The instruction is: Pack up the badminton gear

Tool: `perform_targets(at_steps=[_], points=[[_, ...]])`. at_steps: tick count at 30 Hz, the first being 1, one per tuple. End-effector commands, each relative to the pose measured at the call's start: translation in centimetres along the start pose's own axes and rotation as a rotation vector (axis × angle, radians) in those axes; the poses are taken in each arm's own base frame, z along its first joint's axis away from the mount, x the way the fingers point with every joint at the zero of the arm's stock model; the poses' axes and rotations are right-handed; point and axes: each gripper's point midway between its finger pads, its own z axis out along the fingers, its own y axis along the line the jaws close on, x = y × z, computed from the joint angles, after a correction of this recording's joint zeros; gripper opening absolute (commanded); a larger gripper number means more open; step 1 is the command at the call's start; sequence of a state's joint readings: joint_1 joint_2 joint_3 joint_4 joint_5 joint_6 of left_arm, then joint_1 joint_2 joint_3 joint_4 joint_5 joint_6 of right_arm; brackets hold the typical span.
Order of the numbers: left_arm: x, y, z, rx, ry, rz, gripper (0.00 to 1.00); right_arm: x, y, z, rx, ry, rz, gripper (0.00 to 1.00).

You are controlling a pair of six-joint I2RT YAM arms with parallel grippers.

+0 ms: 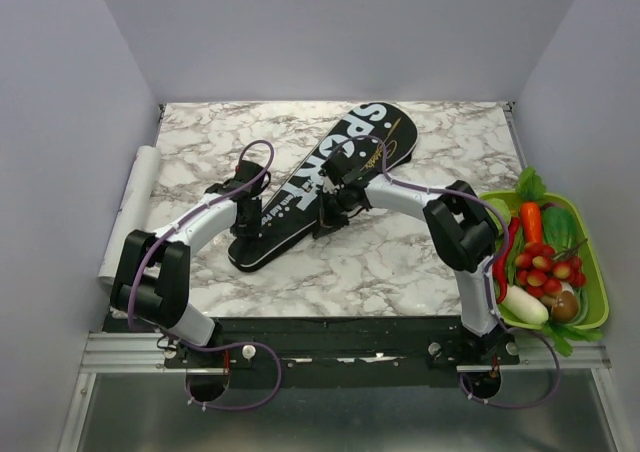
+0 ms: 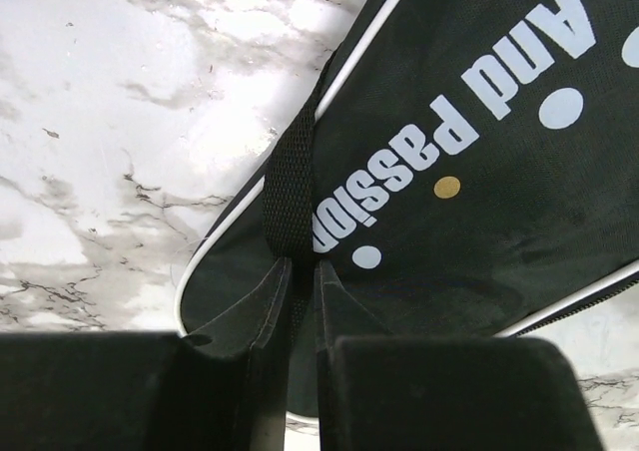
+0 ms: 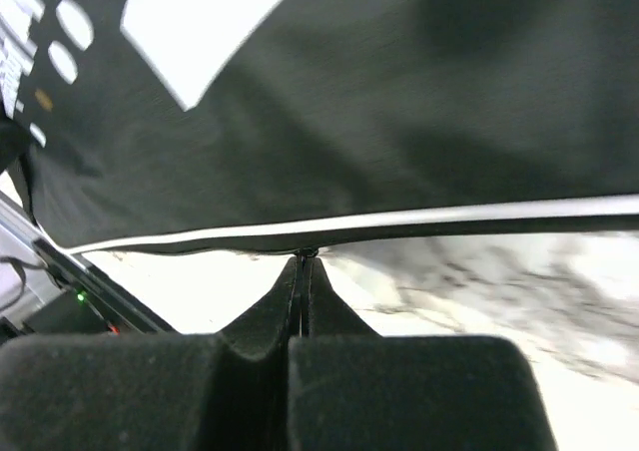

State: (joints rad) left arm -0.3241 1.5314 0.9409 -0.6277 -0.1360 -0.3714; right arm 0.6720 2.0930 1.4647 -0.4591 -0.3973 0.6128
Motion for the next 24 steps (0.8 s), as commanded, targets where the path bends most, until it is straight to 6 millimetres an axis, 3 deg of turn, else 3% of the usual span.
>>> perform_targets(at_steps=[1,4,5,8,9,11,13,17,24], points=[[3.3,-0.8,2.5,0.056,0.122,0.013,0.18,2.5,3.2,-0.1,-0.003,0.047,-0.089,0.01],[3.3,-1.1,2.6,0.074,0.123,0.020,0.18,4.0,5.6,1.0,-0.047,0.094,-0.118,0.01],[3.5,-1.1,2.6,0.076,0.125,0.020,0.18,4.5,7.5,1.1,-0.101,0.119,-0.140,0.01],[3.6,-1.4,2.6,0.098,0.121,0.018,0.18,6.6,10.2,2.4,-0.185,0.214,-0.170,0.01],[3.8,-1.4,2.7,0.099,0.125,0.018,0.17,6.2,11.8,2.2,-0.220,0.210,-0.189,0.01],[3.7,-1.5,2.7,0.103,0.118,0.018,0.17,7.4,13.0,3.2,-0.255,0.261,-0.187,0.01],[3.6,-2.0,2.6,0.132,0.113,0.017,0.17,7.5,13.9,3.7,-0.280,0.279,-0.182,0.01],[3.3,-2.8,2.3,0.175,0.103,0.012,0.17,8.5,13.3,5.3,-0.276,0.331,-0.116,0.01],[3.1,-4.3,1.7,0.264,0.085,0.007,0.16,9.6,13.9,6.0,-0.326,0.380,-0.023,0.01]])
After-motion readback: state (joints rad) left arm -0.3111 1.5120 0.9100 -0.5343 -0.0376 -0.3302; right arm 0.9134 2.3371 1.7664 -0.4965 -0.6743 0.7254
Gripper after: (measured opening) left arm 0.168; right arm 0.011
